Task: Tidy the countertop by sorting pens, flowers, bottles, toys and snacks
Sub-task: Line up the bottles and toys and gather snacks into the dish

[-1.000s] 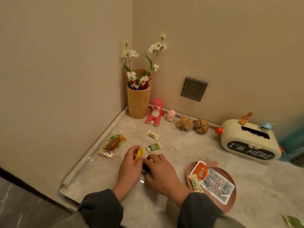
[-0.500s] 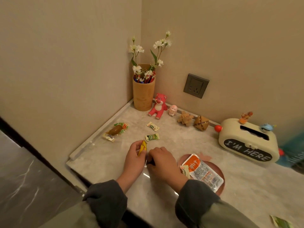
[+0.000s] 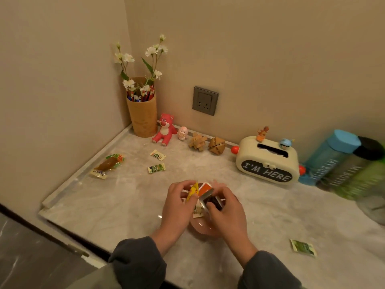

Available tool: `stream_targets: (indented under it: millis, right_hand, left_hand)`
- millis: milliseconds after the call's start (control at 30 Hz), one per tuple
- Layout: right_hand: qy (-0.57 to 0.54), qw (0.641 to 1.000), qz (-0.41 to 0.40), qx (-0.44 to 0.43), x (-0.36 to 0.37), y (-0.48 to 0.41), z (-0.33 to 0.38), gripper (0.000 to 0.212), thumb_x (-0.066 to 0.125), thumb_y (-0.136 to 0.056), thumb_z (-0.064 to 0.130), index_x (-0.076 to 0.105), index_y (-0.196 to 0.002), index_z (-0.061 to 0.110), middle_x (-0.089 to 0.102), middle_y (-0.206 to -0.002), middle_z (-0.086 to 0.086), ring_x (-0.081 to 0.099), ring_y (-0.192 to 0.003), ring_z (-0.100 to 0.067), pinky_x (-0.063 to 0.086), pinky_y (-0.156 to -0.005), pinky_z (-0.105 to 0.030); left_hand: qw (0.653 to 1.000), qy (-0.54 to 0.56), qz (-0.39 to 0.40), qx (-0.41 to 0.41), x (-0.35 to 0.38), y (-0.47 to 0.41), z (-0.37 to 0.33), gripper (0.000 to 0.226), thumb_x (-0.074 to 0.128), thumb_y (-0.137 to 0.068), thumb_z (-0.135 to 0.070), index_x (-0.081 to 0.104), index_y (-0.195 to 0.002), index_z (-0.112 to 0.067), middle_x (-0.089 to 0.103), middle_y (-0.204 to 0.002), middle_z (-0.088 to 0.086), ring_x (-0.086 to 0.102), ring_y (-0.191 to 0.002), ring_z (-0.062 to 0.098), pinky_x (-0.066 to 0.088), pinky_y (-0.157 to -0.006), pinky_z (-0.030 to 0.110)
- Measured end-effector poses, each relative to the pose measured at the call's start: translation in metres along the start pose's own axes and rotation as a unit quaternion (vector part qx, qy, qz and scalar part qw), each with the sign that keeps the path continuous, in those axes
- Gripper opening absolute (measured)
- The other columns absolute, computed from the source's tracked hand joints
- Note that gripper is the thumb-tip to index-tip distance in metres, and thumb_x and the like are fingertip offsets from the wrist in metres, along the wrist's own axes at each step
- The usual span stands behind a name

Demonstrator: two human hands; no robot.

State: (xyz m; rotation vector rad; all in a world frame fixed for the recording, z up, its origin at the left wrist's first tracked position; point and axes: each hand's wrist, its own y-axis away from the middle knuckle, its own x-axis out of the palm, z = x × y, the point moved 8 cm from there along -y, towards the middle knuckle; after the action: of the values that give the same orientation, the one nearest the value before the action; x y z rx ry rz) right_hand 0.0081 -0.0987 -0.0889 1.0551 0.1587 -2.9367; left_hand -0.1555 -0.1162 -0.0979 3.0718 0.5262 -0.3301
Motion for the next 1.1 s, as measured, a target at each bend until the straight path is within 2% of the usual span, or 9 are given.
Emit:
stream_targets:
  millis: [67,200,333,467,533,733,900,1000,1100]
  right_hand:
    - [0.007,1.0,-0.014,0.015,-0.009,0.007,-0.011,0.025,0.067,-0.08,0.022,0.054,-0.093,0.039,0.064,-0.096,0.022,0.062,-0.089,-0.002,0.051,-0.076,-0.022]
    - [0.045,0.998,-0.02,0.035,-0.022,0.013,-0.026,0.031,0.064,-0.082,0.026,0.052,-0.108,0.037,0.065,-0.092,0.017,0.064,-0.083,-0.013,0.051,-0.075,-0.032]
    - [0.076,0.996,-0.04,0.011,-0.03,0.009,-0.025,0.026,0.063,-0.084,0.026,0.057,-0.109,0.032,0.056,-0.093,0.019,0.056,-0.089,-0.009,0.044,-0.079,-0.027]
    - [0.05,0.998,-0.031,0.013,-0.023,0.001,-0.017,0.027,0.061,-0.089,0.024,0.053,-0.111,0.037,0.052,-0.102,0.021,0.055,-0.1,-0.004,0.05,-0.087,-0.025]
    - [0.028,0.999,-0.016,0.02,-0.015,-0.004,-0.009,0.028,0.06,-0.091,0.025,0.052,-0.113,0.039,0.053,-0.107,0.021,0.055,-0.102,-0.003,0.052,-0.09,-0.026]
    - [0.011,0.999,0.048,-0.013,0.025,-0.024,0.037,0.031,0.058,-0.092,0.028,0.05,-0.119,0.042,0.049,-0.112,0.024,0.051,-0.104,0.0,0.049,-0.095,-0.025]
    - [0.046,0.991,0.095,-0.088,0.072,-0.041,0.08,0.036,0.059,-0.09,0.029,0.052,-0.125,0.034,0.054,-0.118,0.017,0.049,-0.108,0.0,0.045,-0.095,-0.023]
    - [0.084,0.981,0.137,-0.105,0.105,-0.053,0.098,0.045,0.059,-0.089,0.031,0.049,-0.133,0.03,0.053,-0.132,0.009,0.048,-0.12,-0.008,0.042,-0.102,-0.027]
    - [0.137,0.968,0.188,-0.097,0.138,-0.065,0.108,0.057,0.058,-0.088,0.033,0.041,-0.142,0.028,0.043,-0.145,0.003,0.041,-0.131,-0.017,0.037,-0.107,-0.032]
  left_hand:
    - [0.999,-0.028,0.022,0.019,0.014,0.004,-0.002,0.033,0.067,-0.085,-0.013,0.063,-0.101,-0.042,0.053,-0.105,-0.012,0.058,-0.093,-0.003,0.047,-0.083,0.013]
    - [0.993,-0.108,0.034,0.026,0.025,0.007,0.007,0.029,0.07,-0.084,-0.021,0.063,-0.099,-0.044,0.055,-0.102,-0.018,0.059,-0.094,0.001,0.05,-0.084,0.019]
    - [0.99,-0.139,0.029,0.024,0.024,0.008,0.008,0.023,0.069,-0.086,-0.027,0.066,-0.105,-0.04,0.058,-0.103,-0.014,0.059,-0.093,0.004,0.051,-0.084,0.021]
    - [0.992,-0.121,0.0,0.026,0.01,0.002,0.005,0.017,0.062,-0.091,-0.022,0.067,-0.102,-0.034,0.06,-0.101,-0.016,0.06,-0.093,0.001,0.047,-0.077,0.011]
    - [0.994,-0.111,-0.013,0.013,-0.002,-0.003,0.007,0.017,0.061,-0.092,-0.02,0.067,-0.101,-0.033,0.061,-0.102,-0.016,0.06,-0.094,0.001,0.046,-0.076,0.009]
    - [0.991,-0.12,-0.065,0.01,-0.057,-0.024,0.012,0.034,0.059,-0.09,-0.01,0.061,-0.093,-0.044,0.057,-0.101,-0.026,0.055,-0.097,-0.008,0.047,-0.091,0.021]
    - [0.986,-0.118,-0.114,0.004,-0.109,-0.043,0.016,0.03,0.06,-0.088,-0.01,0.063,-0.097,-0.039,0.058,-0.104,-0.021,0.056,-0.102,-0.002,0.047,-0.095,0.025]
    - [0.982,-0.134,-0.13,0.008,-0.137,-0.056,0.021,0.029,0.061,-0.087,-0.009,0.065,-0.099,-0.035,0.059,-0.105,-0.018,0.056,-0.104,0.003,0.044,-0.095,0.025]
    - [0.979,-0.154,-0.136,0.018,-0.158,-0.068,0.027,0.032,0.063,-0.084,-0.009,0.064,-0.097,-0.038,0.058,-0.105,-0.019,0.054,-0.104,0.002,0.039,-0.093,0.02]
